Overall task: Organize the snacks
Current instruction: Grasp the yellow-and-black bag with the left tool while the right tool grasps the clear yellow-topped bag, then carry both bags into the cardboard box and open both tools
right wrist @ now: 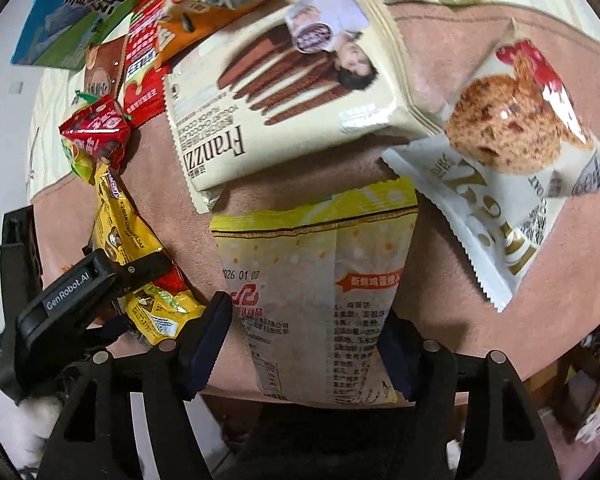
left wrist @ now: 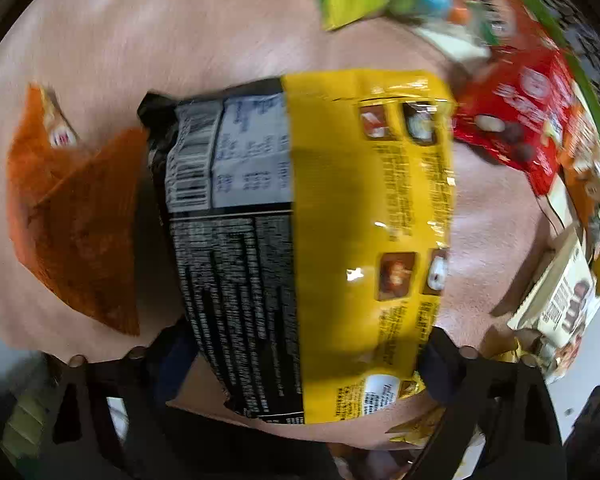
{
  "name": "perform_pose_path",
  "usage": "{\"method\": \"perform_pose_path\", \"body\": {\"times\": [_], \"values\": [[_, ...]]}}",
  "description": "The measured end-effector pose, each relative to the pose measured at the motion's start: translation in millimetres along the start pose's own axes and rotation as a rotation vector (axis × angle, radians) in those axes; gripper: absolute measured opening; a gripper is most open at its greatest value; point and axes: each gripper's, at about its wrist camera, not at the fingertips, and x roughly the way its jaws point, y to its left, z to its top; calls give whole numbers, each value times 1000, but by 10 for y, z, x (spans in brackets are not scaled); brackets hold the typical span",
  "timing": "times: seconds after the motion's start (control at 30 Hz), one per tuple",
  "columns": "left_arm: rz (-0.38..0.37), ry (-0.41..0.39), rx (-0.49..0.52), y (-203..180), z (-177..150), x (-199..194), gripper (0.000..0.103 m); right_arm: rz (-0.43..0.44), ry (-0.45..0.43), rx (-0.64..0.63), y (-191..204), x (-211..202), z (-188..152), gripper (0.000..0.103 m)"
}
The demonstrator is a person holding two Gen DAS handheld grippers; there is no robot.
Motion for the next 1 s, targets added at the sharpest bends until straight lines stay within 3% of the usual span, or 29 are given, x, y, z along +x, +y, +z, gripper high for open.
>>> {"method": "perform_pose_path", "body": {"times": [0.1, 0.17, 0.27, 0.33, 0.43, 0.57, 0.63, 0.83, 0.87, 0.93, 1.0], "values": [[97, -72, 177, -228, -159, -175, 90, 0, -20, -9, -32, -43, -34, 55], [180, -123, 348, -395, -310, -252, 90, -18, -31, -26, -16, -76, -64, 53], [249, -152, 544, -466, -551, -261, 90, -57, -66, -71, 63, -135, -101, 52], [264, -152, 608, -388, -743, -232, 90, -79, -92, -96, 126, -145, -101, 52], [239, -110, 605, -246, -787, -178, 92, -88, -84, -96, 248, -83, -3, 55], [176, -48, 536, 63, -744, -105, 95, -42, -57, -40, 227, -44, 7, 72], [137, -39, 498, 169, -712, -143, 97, -45, -52, -13, 176, -60, -28, 75], [56, -32, 443, 556, -904, -226, 97, -46, -39, 81, 21, -35, -116, 75], [58, -43, 441, 620, -978, -270, 93, -47, -39, 89, 16, -26, -139, 75], [63, -54, 446, 685, -987, -321, 87, -62, -48, 87, -4, -36, -174, 70], [71, -62, 459, 709, -1089, -375, 86, -72, -66, 72, 17, -32, -173, 54]]}}
